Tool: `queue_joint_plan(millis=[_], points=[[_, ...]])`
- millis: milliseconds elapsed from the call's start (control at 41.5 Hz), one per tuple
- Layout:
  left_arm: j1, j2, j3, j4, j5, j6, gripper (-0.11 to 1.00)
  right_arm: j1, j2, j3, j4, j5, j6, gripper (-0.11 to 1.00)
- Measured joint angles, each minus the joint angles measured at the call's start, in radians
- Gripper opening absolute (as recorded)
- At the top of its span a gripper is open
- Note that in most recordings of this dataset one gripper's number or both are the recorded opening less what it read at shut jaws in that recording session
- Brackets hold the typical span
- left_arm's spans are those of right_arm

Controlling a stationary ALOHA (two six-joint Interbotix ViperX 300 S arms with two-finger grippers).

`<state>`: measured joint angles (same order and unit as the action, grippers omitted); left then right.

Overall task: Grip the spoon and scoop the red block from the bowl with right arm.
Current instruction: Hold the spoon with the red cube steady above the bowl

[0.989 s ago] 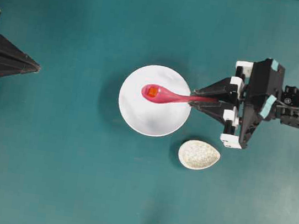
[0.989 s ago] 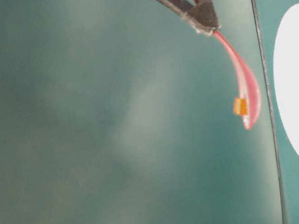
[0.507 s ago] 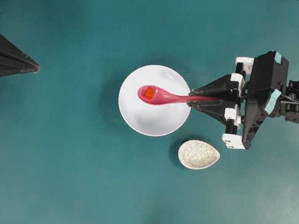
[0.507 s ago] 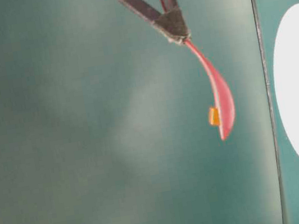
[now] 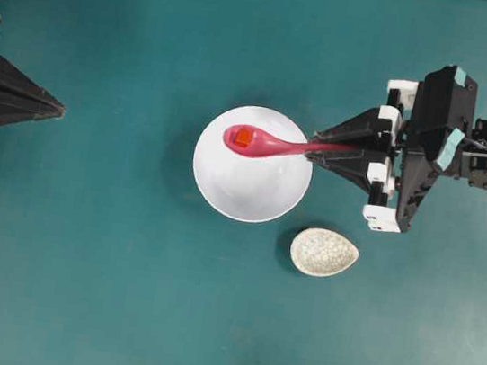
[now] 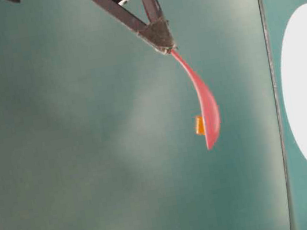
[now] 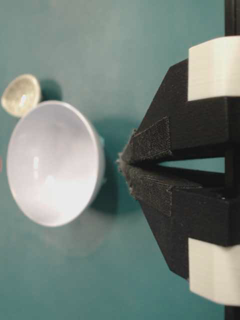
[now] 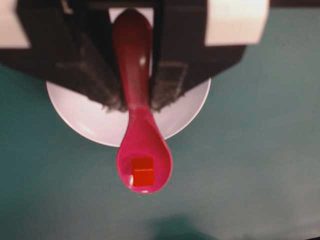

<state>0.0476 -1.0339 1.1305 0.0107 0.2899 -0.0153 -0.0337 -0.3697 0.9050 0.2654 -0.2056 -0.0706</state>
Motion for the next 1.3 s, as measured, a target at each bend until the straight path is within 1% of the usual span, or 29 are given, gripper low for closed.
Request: queue_joint_plan(millis=[289, 482, 1302], points=[[0.0, -0.002, -0.002, 0.0, -0.002, 0.0, 0.0, 0.0, -0.005, 0.0, -0.002, 0.002, -0.002, 0.24], [0.0, -0.002, -0.002, -0.002, 0.0, 0.0, 0.0, 0.0, -0.02, 0.0, -0.014, 0.002, -0.003, 0.24], [0.0, -0.002, -0.002, -0.002, -0.002, 0.0, 0.0, 0.0, -0.021, 0.0, -0.015, 0.002, -0.003, 0.24]])
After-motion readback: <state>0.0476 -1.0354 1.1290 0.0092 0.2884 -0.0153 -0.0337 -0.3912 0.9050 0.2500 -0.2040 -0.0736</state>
